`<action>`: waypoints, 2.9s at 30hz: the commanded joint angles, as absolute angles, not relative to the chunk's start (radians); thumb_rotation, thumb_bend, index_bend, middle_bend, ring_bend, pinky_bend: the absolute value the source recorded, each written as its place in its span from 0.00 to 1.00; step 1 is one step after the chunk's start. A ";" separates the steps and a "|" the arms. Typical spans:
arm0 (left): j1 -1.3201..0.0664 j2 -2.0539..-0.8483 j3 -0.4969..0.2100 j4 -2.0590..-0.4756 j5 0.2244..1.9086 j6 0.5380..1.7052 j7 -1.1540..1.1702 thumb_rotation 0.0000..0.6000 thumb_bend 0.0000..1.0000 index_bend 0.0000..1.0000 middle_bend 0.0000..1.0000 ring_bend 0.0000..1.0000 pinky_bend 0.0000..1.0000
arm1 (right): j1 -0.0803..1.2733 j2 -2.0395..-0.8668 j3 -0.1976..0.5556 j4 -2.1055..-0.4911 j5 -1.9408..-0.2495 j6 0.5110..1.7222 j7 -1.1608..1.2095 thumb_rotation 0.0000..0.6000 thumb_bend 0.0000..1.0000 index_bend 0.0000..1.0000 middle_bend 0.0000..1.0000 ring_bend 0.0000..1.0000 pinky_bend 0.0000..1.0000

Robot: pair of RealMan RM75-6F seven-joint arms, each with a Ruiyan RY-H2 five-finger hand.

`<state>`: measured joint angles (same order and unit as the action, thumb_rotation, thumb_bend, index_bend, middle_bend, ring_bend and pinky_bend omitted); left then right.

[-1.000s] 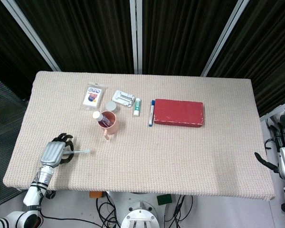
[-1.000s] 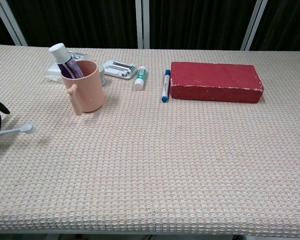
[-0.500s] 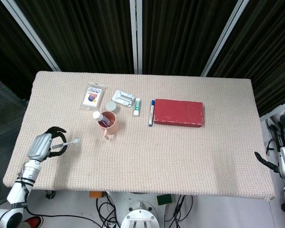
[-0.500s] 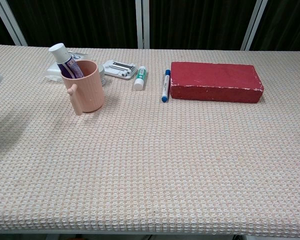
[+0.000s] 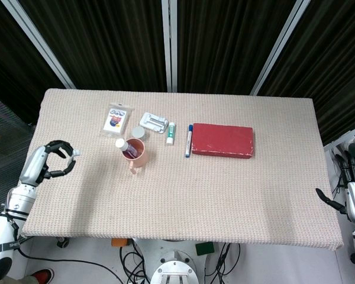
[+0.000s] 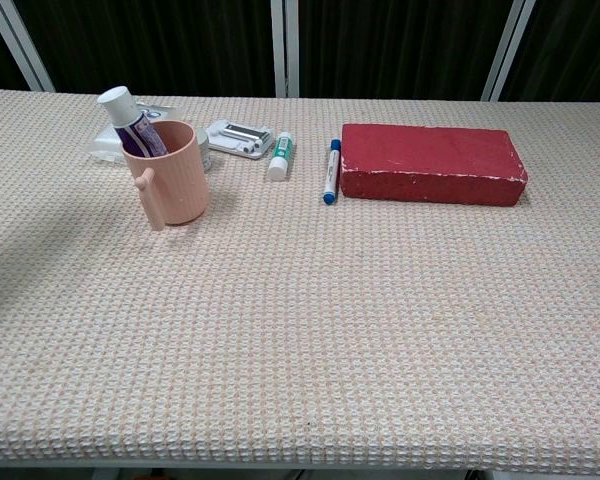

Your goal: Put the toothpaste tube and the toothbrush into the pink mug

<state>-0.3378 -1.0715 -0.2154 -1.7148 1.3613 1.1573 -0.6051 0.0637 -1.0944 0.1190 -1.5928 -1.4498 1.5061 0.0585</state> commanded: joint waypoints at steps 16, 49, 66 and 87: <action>-0.561 -1.207 -0.388 -1.688 1.189 0.962 -0.834 1.00 0.35 0.75 0.43 0.24 0.37 | 0.069 -1.102 0.120 -1.584 -1.434 1.490 0.051 0.83 0.50 0.00 0.00 0.00 0.00; -0.633 -1.482 -0.356 -1.444 1.124 0.864 -0.814 1.00 0.34 0.70 0.38 0.19 0.30 | 0.071 -1.104 0.121 -1.578 -1.419 1.478 0.053 0.83 0.51 0.00 0.00 0.00 0.00; -0.614 -1.498 -0.324 -1.404 1.248 0.916 -0.863 1.00 0.33 0.17 0.20 0.10 0.25 | 0.070 -1.108 0.122 -1.573 -1.417 1.480 0.056 0.83 0.51 0.00 0.00 0.00 0.00; -0.143 -1.133 0.014 -1.517 1.539 1.477 0.083 0.75 0.26 0.17 0.13 0.07 0.20 | 0.014 -1.160 0.092 -1.405 -1.417 1.533 0.050 0.83 0.48 0.00 0.00 0.00 0.00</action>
<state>-0.3042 -1.2160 -0.1236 -1.5041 1.4904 1.3571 -0.1255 0.0201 -1.1527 0.0978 -1.4156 -1.4161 1.5296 0.0574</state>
